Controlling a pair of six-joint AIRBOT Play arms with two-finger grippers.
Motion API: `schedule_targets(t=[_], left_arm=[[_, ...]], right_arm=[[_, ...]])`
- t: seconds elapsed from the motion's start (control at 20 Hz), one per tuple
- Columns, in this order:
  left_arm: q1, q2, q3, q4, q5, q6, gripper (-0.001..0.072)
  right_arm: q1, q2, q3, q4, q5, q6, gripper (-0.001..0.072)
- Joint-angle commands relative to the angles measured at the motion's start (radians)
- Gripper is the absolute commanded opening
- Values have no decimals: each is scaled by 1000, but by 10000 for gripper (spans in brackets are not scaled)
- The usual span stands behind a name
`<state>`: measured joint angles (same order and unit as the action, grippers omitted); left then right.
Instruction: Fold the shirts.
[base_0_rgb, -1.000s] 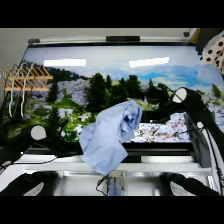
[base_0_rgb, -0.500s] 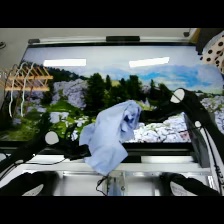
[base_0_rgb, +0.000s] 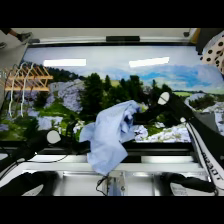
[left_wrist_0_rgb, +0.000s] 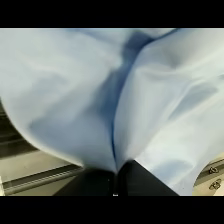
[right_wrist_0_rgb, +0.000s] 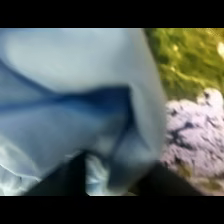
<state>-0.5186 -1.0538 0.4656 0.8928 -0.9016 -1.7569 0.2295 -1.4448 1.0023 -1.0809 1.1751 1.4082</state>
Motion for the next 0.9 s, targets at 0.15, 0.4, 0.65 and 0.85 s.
schedule_targets(t=[0.15,0.4,0.65,0.85], left_arm=[[99,86,313,336,-221,66,39],[297,251,955,487,-261,148,39],[332,310,1515,457,-124,105,39],[332,356,1601,438,-133,87,39]], right_arm=[[34,50,66,-46,29,-86,87],[10,387,401,-291,96,-274,87],[10,702,661,-312,-150,-234,87],[10,858,681,-310,-197,-93,87]])
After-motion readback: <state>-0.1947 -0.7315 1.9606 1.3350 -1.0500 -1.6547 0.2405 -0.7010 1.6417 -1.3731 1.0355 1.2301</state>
